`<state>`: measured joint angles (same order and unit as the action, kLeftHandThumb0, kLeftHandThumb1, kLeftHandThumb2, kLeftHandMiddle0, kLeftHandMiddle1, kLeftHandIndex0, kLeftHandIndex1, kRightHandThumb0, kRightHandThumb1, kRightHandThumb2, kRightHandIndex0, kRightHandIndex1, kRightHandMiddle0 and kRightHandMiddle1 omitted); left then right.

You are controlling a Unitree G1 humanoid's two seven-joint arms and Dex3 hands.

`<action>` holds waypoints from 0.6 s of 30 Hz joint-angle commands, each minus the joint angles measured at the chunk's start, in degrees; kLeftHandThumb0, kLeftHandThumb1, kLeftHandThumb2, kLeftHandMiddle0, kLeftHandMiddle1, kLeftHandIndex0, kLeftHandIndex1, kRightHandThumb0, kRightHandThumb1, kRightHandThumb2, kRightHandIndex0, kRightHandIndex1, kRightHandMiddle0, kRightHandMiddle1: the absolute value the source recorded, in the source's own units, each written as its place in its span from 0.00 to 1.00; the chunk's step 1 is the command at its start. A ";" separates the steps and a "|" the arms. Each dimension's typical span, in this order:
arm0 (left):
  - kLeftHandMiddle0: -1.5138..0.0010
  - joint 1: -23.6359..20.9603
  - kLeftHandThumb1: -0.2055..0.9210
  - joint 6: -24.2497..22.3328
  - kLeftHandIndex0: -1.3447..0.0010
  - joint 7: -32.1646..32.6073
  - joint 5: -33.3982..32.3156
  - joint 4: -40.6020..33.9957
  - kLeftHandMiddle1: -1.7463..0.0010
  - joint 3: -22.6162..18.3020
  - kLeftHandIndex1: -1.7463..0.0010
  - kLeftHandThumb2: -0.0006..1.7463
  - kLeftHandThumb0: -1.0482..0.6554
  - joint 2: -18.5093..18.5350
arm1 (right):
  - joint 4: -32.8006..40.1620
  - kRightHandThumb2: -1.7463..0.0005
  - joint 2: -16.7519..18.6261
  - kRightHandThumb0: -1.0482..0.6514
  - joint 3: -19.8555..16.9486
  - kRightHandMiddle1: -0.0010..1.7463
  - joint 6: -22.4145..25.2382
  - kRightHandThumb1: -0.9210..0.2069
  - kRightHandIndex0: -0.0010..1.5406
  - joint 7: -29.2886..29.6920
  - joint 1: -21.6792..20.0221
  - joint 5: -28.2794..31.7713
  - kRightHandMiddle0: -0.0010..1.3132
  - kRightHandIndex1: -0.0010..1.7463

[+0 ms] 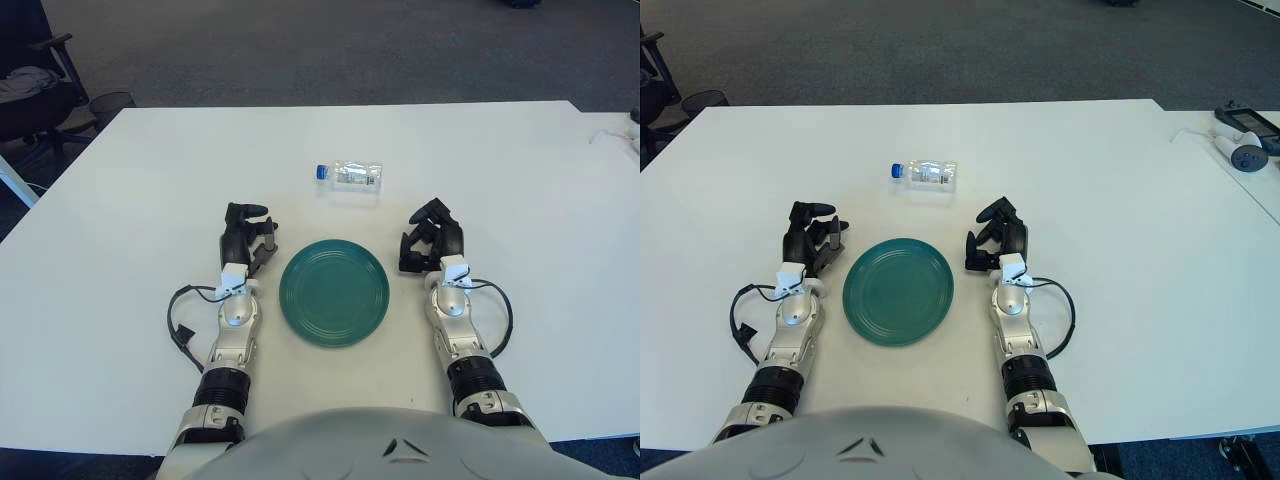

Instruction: Put the bottle into the plate.

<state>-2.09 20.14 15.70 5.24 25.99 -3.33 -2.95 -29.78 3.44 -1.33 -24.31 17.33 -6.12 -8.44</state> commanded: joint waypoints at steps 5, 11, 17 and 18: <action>0.59 1.70 0.87 -1.48 0.79 -0.28 -0.02 3.92 0.31 0.07 0.00 0.42 0.40 -0.31 | -3.98 0.04 -1.21 0.62 -1.43 1.00 5.64 0.83 0.58 0.85 4.56 0.12 0.48 0.95; 0.59 1.15 0.87 -1.27 0.79 -0.31 -0.14 4.63 0.31 -0.01 0.00 0.42 0.40 -0.41 | 1.61 0.04 -3.81 0.61 -2.38 1.00 8.10 0.83 0.57 -0.57 2.71 0.34 0.48 0.97; 0.59 0.34 0.88 -0.70 0.80 -0.18 -0.30 5.67 0.31 -0.11 0.00 0.41 0.40 -0.69 | 3.93 0.03 -8.34 0.61 -2.93 1.00 5.00 0.84 0.58 -2.04 -2.25 -1.09 0.48 0.97; 0.59 0.22 0.88 -0.64 0.80 -0.16 -0.31 5.81 0.32 -0.12 0.00 0.41 0.40 -0.73 | 3.79 0.03 -8.87 0.61 -2.93 1.00 4.49 0.84 0.58 -2.12 -3.01 -1.27 0.48 0.97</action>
<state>-3.91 21.01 15.70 5.07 28.02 -3.48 -3.27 -25.52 -1.70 -2.41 -19.79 15.06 -7.49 -8.88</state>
